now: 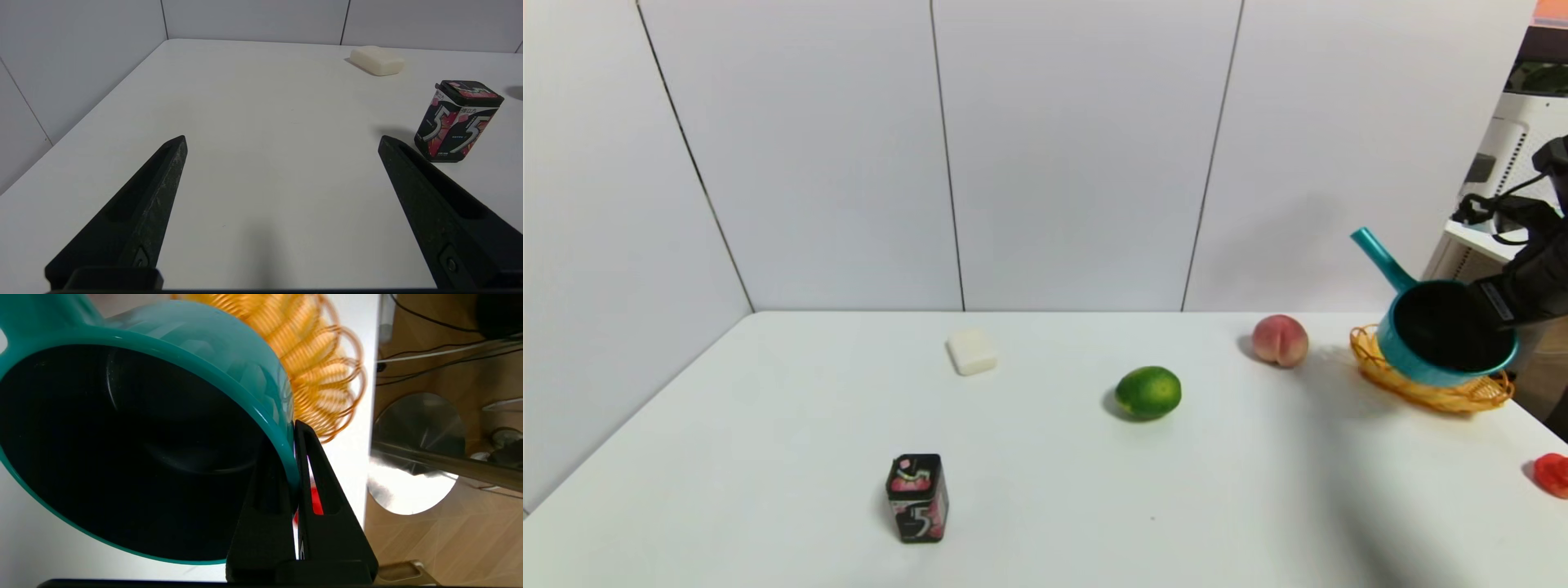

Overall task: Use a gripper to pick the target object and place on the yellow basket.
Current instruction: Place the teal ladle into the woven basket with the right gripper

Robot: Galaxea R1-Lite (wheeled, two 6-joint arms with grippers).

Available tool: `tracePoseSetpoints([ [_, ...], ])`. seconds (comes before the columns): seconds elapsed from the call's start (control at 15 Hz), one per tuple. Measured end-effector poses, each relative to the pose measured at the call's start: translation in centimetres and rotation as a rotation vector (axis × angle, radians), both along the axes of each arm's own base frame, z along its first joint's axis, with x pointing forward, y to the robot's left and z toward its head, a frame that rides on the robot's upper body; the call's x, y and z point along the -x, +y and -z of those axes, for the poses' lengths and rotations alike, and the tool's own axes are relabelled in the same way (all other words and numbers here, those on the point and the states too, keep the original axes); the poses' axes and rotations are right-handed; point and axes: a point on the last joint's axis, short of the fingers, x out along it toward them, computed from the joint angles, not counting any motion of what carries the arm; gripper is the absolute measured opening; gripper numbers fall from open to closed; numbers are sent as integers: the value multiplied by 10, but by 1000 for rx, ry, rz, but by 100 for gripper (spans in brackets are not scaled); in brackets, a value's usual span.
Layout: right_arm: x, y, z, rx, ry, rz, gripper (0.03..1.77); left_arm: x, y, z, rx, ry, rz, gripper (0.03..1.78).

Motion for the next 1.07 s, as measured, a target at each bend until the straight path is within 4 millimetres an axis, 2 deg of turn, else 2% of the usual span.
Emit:
tracePoseSetpoints([
  [0.47, -46, -50, 24, -27, -117, 24, 11, 0, 0, 0, 0, 0, 0, 169],
  [0.8, -61, -60, 51, -36, -91, 26, 11, 0, 0, 0, 0, 0, 0, 169],
  [1.07, -63, -61, 60, -46, -65, 27, 11, 0, 0, 0, 0, 0, -1, 169],
])
